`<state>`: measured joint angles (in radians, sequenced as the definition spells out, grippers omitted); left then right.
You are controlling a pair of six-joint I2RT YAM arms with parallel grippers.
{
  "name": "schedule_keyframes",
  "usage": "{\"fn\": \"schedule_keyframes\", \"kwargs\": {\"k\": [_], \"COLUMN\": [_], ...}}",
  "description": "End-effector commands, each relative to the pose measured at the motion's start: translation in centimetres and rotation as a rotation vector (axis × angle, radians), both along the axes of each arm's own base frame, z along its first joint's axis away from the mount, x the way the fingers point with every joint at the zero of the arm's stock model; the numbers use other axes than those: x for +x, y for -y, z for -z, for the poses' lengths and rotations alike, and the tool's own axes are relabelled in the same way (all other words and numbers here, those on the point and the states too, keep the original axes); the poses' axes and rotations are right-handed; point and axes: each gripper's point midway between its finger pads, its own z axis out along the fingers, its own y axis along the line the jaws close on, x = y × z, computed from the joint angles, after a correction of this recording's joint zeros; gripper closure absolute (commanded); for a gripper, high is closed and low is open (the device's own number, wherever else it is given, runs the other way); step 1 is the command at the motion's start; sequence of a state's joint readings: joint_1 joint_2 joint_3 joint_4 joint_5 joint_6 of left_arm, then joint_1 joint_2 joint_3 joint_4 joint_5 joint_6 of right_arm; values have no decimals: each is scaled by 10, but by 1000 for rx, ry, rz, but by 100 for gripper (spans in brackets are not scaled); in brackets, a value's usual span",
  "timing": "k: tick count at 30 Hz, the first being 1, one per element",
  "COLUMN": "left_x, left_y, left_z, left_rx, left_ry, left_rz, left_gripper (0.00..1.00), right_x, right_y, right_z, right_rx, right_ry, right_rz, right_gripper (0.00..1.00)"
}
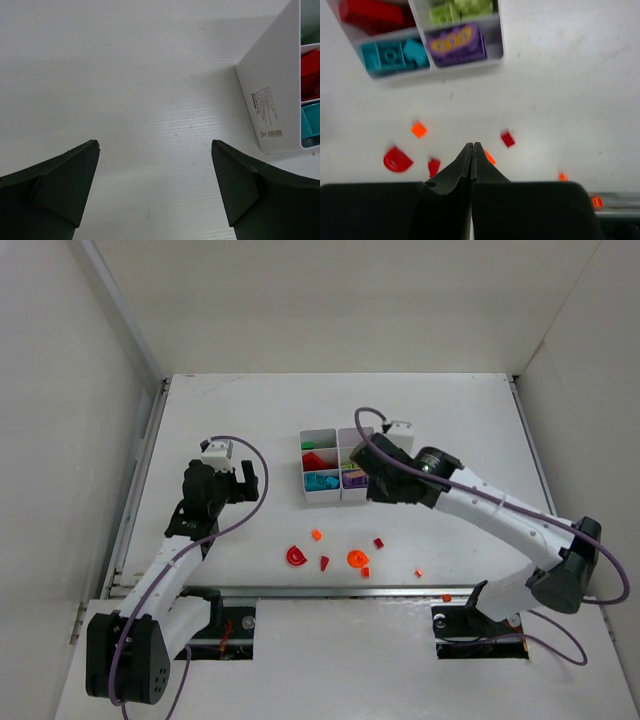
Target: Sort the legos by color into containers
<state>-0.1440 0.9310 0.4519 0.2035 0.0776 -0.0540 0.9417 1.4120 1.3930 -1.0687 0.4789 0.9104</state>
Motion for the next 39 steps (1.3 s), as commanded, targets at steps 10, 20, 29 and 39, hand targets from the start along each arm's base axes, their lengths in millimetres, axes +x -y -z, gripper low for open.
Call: {"fn": "schedule_keyframes", "kwargs": {"k": [10,20,29,39], "left_x": [10,7,8,11], "left_y": [-10,-8,-13,-14], "left_z": [-19,-10,-17,-31], "left_rx": [-3,-15,1,14], "left_ry": [78,75,94,144], "left_rz": [-33,-25,-48,-41], "left_gripper": [7,7,7,7], "right_x": [-36,-77,-83,-87], "right_y": [86,118,112,108], "right_z": [72,138,163,153], "right_rx": [40,-16,2,-48], "right_ry": [-206,-486,-586,-619], "right_rz": [224,275,269,113], "right_gripper": [29,0,0,0]}}
